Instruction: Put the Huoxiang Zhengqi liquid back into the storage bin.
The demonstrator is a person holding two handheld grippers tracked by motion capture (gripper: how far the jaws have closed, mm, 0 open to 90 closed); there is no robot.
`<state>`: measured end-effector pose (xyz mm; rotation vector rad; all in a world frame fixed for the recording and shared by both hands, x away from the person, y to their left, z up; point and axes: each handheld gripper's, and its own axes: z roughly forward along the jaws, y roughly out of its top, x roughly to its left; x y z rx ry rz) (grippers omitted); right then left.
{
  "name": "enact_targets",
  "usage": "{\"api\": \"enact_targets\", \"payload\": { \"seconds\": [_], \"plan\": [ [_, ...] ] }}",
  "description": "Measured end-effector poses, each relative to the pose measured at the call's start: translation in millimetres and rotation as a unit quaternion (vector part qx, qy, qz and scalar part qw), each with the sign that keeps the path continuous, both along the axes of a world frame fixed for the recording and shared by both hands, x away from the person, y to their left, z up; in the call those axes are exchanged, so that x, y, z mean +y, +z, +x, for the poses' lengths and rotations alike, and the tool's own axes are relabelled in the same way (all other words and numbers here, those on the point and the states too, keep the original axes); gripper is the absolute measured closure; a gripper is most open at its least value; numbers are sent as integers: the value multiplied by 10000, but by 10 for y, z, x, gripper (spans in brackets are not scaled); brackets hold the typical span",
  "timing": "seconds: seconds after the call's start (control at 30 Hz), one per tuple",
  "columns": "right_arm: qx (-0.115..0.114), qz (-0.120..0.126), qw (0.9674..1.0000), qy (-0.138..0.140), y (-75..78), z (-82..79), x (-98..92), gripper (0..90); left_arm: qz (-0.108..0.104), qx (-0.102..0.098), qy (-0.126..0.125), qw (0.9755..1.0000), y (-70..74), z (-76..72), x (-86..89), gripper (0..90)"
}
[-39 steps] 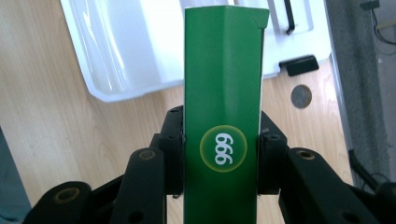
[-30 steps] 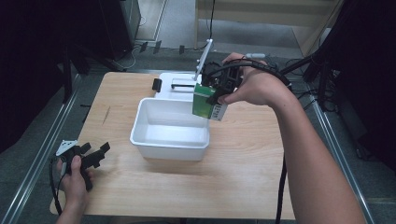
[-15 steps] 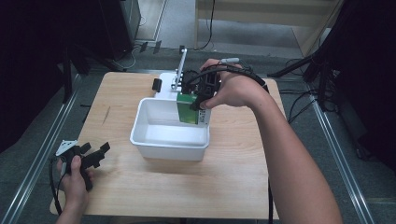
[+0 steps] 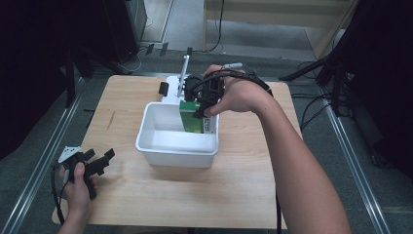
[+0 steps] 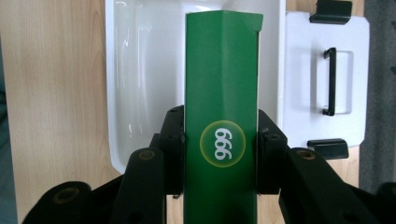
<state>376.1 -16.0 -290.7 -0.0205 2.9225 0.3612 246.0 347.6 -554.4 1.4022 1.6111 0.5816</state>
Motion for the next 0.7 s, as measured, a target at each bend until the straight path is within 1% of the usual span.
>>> {"api": "enact_targets", "payload": {
  "seconds": [0.07, 0.1, 0.13, 0.17, 0.23, 0.27, 0.3, 0.33, 0.5, 0.53, 0.57, 0.6, 0.7],
  "plan": [
    [82, -26, 10000, -42, -41, 24, -15, 640, -1, -3, 0, 10000, 0, 0, 1, 147],
    [84, 6, 10000, -12, -66, 48, -23, 640, -7, -4, -1, 10000, -1, 0, 1, 146],
    [120, 28, 9999, -44, -88, 63, -33, 640, -12, -6, 0, 10000, -1, 0, 1, 147],
    [153, 68, 9999, 3, -114, 86, -42, 640, -28, -10, 15, 10000, -1, 1, -1, 147],
    [191, 72, 9998, 10, -171, 118, -61, 640, -14, -8, 0, 10000, -1, 2, 2, 146],
    [238, 68, 9997, -44, -214, 130, -70, 639, -16, -7, 1, 10000, -1, 2, 2, 147],
    [260, 74, 9996, -39, -241, 140, -73, 639, -6, 1, -11, 10000, 0, 0, 4, 146],
    [279, 86, 9996, 34, -276, 163, -76, 639, -7, 4, -10, 10000, 0, 0, 5, 147],
    [303, 81, 9995, 67, -422, 200, -81, 639, -16, 8, -5, 10000, 0, 0, 3, 147],
    [326, 64, 9994, 15, -447, 196, -83, 639, -18, 8, -4, 10000, 0, 0, 2, 147],
    [300, 88, 9995, 101, -479, 210, -81, 639, -20, -4, 4, 10000, -1, 2, 2, 147],
    [300, 88, 9994, 121, -509, 213, -81, 638, -23, -6, 6, 10000, -1, 2, 2, 147],
    [326, 101, 9994, 95, -599, 212, -80, 639, -25, -9, 6, 10000, -1, 2, 2, 147]
  ]
}}
